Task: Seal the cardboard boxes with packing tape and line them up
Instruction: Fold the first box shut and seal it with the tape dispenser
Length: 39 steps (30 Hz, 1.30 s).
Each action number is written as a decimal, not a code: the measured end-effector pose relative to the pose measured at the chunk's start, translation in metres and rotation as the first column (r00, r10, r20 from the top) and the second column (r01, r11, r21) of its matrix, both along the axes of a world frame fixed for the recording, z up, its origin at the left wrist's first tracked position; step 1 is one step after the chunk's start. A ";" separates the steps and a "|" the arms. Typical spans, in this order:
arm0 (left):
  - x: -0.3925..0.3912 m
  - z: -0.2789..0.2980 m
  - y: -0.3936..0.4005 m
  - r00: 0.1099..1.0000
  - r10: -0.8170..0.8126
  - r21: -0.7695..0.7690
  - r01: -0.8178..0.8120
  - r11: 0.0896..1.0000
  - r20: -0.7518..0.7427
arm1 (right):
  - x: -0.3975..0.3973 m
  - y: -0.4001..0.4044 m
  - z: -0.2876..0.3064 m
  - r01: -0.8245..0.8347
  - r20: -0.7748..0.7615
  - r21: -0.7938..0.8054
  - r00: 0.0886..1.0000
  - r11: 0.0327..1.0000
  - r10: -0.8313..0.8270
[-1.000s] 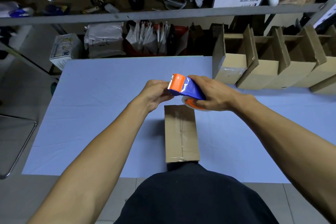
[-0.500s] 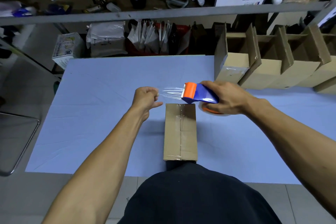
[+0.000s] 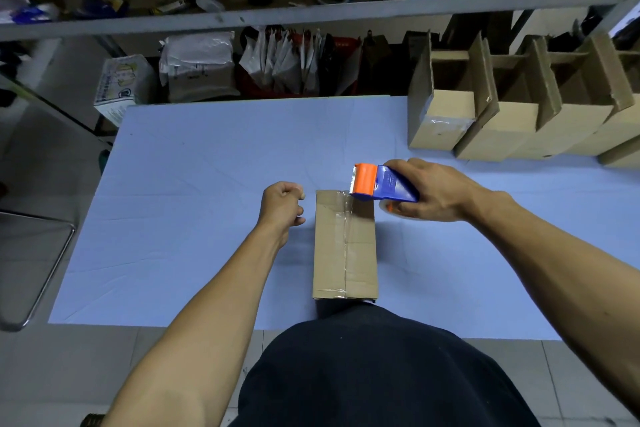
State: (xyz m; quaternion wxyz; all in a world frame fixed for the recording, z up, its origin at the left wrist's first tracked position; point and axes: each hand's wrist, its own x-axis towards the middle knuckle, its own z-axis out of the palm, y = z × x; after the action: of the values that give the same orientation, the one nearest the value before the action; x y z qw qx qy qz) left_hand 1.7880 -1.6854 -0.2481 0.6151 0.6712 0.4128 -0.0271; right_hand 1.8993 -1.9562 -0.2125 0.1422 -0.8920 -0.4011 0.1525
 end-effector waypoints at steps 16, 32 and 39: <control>0.002 -0.025 -0.020 0.999 0.042 0.039 -0.042 0.998 0.001 | -0.001 -0.003 -0.015 0.074 -0.064 -0.009 0.995 0.997 -0.074; 0.000 -0.032 -0.036 0.983 0.172 0.151 -0.161 0.975 -0.061 | -0.015 -0.001 -0.022 0.160 -0.105 0.036 0.982 0.987 -0.155; 0.002 -0.016 -0.071 0.982 -0.135 0.468 0.182 0.865 -0.133 | -0.019 -0.004 -0.024 0.177 -0.061 0.021 0.983 0.984 -0.176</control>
State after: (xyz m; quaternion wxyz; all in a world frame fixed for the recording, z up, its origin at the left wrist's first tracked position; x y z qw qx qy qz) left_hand 1.7900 -1.7568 -0.2645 0.4055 0.8317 0.3793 -0.0070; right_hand 1.8804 -1.9602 -0.2368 0.1787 -0.9172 -0.3182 0.1600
